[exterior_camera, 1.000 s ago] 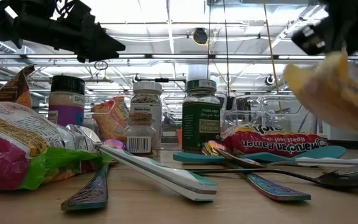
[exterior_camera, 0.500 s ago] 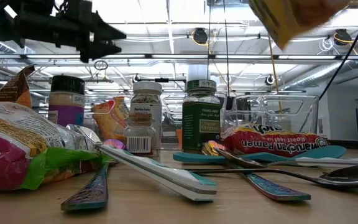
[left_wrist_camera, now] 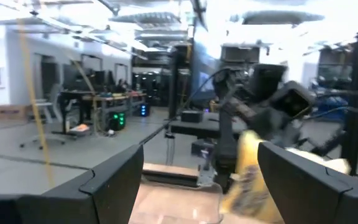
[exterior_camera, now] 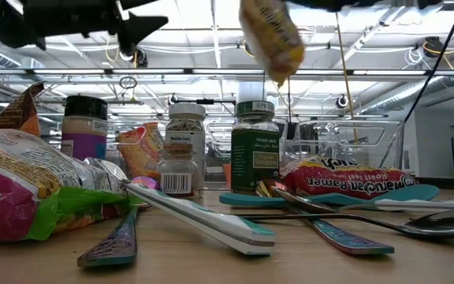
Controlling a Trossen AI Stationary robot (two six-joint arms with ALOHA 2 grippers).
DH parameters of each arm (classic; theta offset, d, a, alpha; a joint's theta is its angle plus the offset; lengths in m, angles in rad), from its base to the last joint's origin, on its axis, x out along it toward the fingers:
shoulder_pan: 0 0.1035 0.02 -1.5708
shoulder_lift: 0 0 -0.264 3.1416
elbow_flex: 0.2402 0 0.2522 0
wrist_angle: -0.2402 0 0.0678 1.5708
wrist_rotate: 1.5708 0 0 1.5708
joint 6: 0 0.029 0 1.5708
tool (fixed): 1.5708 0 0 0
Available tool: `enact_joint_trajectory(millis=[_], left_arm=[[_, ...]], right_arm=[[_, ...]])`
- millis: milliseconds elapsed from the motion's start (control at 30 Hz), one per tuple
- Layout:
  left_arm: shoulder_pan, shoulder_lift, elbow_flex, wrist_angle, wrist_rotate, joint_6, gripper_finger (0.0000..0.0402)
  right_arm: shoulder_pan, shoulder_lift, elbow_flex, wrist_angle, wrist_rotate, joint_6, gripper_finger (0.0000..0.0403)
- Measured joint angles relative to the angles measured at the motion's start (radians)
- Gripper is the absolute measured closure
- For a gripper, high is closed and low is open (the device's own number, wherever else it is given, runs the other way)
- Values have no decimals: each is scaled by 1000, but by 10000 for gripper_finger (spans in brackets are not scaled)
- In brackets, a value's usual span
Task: Pick & Place Food Item
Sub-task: Put the yellow noodle pack into the left transparent bin
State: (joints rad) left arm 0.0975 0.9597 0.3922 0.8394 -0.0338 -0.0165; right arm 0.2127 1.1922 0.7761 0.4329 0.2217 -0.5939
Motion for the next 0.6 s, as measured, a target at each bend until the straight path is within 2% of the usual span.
enact_joint_trajectory(millis=[267, 400, 600], left_arm=[[-80, 227, 177, -3, -23, 107, 78], [-104, 356, 274, -7, -110, 168, 78], [-126, 500, 371, -9, -188, 280, 78]], right_arm=[[-8, 142, -20, 427, 385, -262, 403], [-7, 194, -20, 551, 506, -351, 403], [-6, 216, -20, 571, 568, -391, 403]])
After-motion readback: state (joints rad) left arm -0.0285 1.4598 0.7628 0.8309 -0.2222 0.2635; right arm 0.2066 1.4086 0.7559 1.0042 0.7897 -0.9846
